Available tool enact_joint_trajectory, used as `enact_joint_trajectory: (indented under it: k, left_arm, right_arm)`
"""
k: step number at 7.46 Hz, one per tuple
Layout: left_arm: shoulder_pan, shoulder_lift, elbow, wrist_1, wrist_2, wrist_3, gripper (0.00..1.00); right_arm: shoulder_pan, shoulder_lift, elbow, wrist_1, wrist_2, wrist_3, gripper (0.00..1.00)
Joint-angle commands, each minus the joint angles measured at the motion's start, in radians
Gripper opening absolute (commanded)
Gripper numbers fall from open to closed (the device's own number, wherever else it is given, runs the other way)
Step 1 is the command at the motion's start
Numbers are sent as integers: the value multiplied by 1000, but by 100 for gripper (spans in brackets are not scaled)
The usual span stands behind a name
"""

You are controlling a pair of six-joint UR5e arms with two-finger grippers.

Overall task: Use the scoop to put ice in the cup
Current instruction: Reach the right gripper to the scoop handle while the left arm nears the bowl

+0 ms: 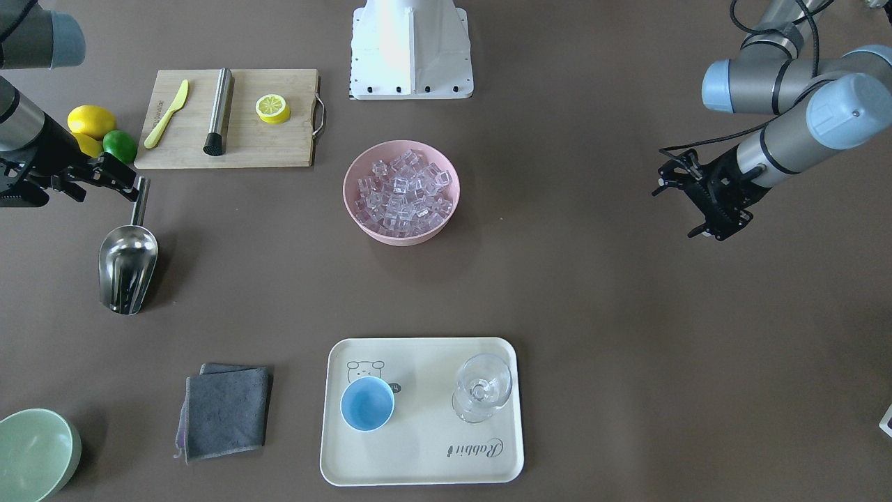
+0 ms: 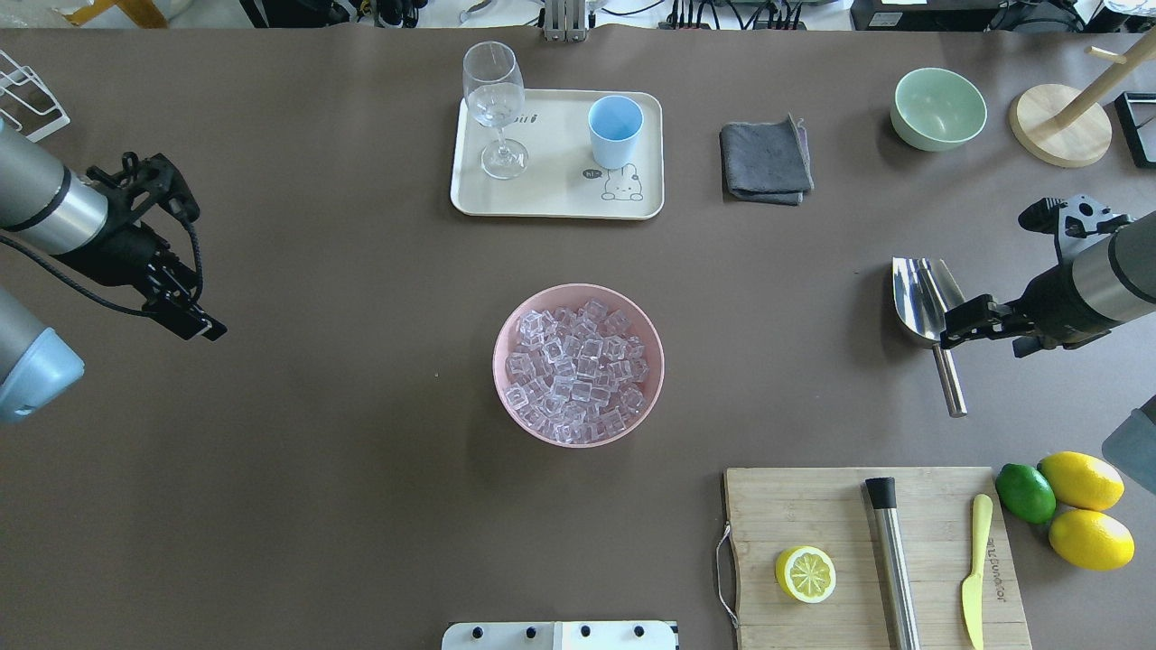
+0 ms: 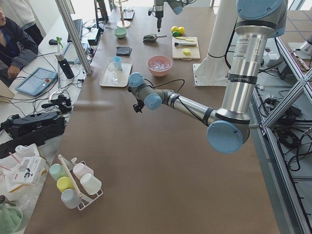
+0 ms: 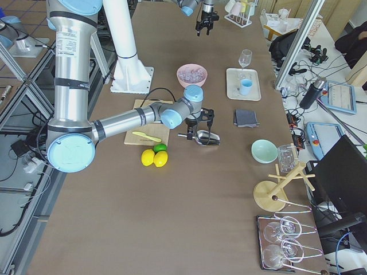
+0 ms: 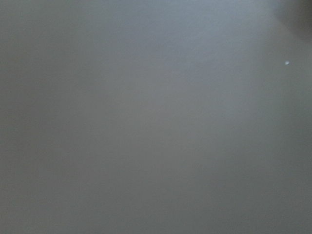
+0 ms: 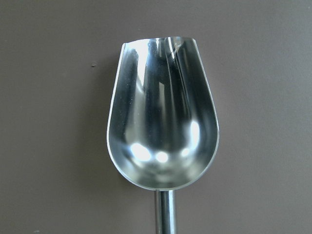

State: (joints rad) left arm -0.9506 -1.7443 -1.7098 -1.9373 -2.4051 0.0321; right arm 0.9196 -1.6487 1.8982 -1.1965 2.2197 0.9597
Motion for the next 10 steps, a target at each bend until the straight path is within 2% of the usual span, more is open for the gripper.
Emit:
enact_joint_trajectory:
  k: [1, 3, 5, 6, 7, 8, 9, 10]
  left_arm:
    - [125, -110, 1, -61, 7, -107, 98]
    - [194, -135, -1, -199, 67, -112, 98]
    - [252, -193, -10, -229, 108, -112, 98]
    - [307, -202, -8, -276, 206, -112, 98]
    - [394, -219, -2, -325, 351, -112, 98]
    - [461, -230, -2, -333, 465, -112, 98]
    - [479, -253, 31, -362, 484, -112, 98]
    - [481, -288, 111, -435, 472, -109, 98]
  right_arm:
    - [-50, 41, -76, -2, -34, 4, 100]
    - [-83, 59, -99, -6, -35, 5, 100]
    - [-94, 61, -125, -6, -37, 4, 99]
    - [-100, 73, -134, -8, -40, 2, 98]
    - [-100, 75, -134, -6, -40, 2, 69]
    - [-100, 75, -130, -8, -35, 1, 35]
    - [-100, 75, -131, -8, -31, 1, 1]
    - [-100, 66, -123, -15, -28, 1, 0]
